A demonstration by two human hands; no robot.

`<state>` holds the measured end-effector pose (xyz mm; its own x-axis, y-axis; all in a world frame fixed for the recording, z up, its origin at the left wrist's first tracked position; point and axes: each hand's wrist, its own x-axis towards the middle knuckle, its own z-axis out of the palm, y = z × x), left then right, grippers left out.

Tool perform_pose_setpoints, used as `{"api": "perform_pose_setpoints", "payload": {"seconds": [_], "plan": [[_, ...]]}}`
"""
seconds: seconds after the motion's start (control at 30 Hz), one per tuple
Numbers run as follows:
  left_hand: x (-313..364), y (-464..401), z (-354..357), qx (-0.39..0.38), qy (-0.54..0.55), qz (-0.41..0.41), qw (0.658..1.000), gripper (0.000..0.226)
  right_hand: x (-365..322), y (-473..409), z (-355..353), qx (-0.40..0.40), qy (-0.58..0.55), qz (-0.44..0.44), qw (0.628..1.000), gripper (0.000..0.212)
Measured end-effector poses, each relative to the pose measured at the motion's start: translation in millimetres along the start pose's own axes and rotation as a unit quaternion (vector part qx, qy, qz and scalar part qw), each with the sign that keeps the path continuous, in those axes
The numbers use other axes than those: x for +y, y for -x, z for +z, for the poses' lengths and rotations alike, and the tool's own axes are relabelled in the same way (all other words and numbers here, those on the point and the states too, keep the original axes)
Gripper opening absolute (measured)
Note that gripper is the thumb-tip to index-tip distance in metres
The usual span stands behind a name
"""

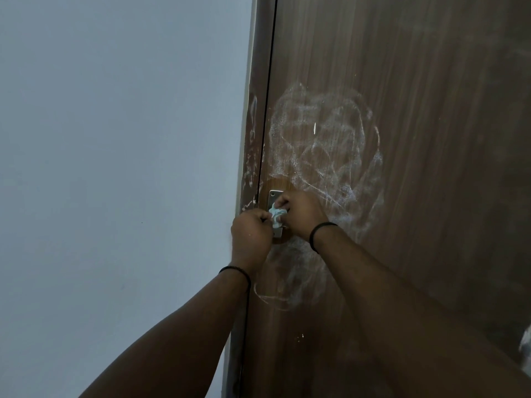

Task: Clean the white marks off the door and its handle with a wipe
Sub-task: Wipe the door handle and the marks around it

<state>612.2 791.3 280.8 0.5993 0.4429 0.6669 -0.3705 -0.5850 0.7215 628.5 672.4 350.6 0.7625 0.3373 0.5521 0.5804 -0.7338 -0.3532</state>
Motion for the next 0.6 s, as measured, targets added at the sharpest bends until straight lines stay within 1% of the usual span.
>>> {"api": "perform_pose_setpoints", "payload": {"seconds": [0.03, 0.2, 0.33, 0.47, 0.6], "plan": [[-1, 0, 1, 0.003, 0.004, -0.005, 1.0, 0.015, -1, 0, 2, 0.002, 0.012, 0.001, 1.0, 0.022], [-7, 0, 3, 0.021, 0.026, -0.022, 0.999, 0.013, -4, -12, 7, -0.012, 0.067, -0.007, 0.998, 0.02], [-7, -2, 9, 0.03, 0.035, -0.034, 0.998, 0.014, -1, -19, 7, -0.015, 0.049, 0.002, 0.999, 0.021], [-7, -4, 15, 0.025, 0.025, -0.027, 0.999, 0.019, 6, -26, 13, -0.001, 0.03, 0.009, 0.999, 0.026], [-8, -4, 16, 0.029, 0.032, -0.023, 0.999, 0.018, 5, -31, 13, -0.022, 0.034, -0.002, 0.999, 0.025]]}}
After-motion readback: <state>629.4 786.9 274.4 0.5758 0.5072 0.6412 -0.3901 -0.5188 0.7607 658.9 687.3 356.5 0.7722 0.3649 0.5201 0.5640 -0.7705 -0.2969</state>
